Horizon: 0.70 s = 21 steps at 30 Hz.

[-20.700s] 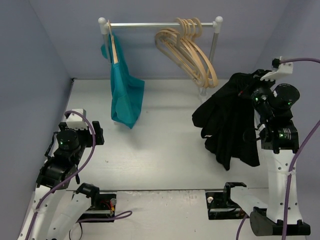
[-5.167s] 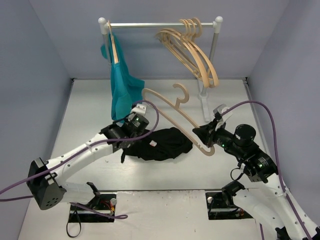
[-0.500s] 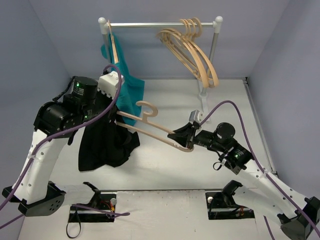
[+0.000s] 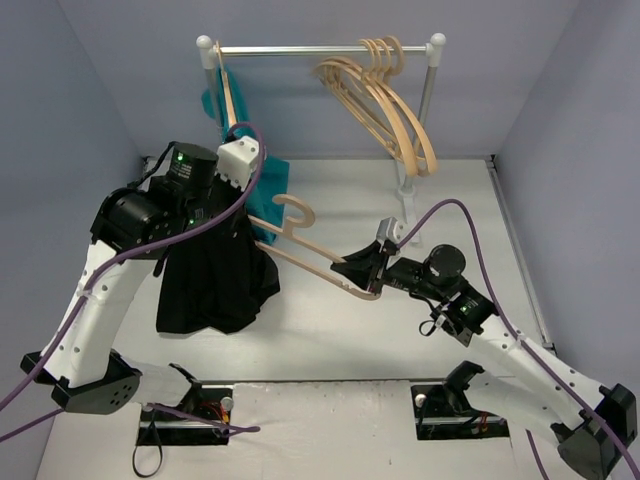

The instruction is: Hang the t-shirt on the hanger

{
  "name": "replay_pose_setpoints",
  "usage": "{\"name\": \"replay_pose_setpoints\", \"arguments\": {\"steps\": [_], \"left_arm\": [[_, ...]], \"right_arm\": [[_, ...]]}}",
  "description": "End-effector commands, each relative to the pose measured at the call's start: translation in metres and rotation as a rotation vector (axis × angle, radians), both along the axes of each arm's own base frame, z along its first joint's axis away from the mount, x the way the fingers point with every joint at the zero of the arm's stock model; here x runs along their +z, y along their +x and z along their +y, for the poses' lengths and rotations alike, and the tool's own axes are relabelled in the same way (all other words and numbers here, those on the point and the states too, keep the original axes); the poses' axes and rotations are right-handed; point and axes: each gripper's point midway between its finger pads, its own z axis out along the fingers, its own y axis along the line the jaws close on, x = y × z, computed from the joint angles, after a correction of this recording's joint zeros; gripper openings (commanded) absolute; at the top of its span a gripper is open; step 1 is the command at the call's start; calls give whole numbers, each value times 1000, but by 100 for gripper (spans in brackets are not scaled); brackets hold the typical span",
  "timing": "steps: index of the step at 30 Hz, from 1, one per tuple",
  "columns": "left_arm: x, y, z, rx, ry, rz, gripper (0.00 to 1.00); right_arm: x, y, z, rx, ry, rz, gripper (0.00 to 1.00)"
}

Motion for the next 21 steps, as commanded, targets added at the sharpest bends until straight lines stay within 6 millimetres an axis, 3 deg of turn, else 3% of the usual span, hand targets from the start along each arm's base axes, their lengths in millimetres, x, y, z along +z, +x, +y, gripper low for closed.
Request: {"name": "replay_pose_setpoints", "arguments": {"steps": [1, 3, 6, 14, 18, 21], "left_arm": [[50, 13, 3, 20, -33, -167, 1], [62, 15, 4, 13, -27, -207, 1], [60, 19, 11, 40, 5, -212, 1], [15, 18, 35, 119, 142, -140, 1], [20, 15, 38, 92, 148, -163, 1], [30, 7, 21, -1, 84, -168, 1]], "right_arm": [[63, -8, 7, 73, 133, -173, 0], [54, -7, 8, 75, 123, -153, 0], [49, -9, 7, 76, 124, -137, 0], [58, -18, -7, 67, 154, -161, 0], [60, -25, -5, 116, 150, -160, 0], [63, -23, -4, 113, 153, -165, 0]]}}
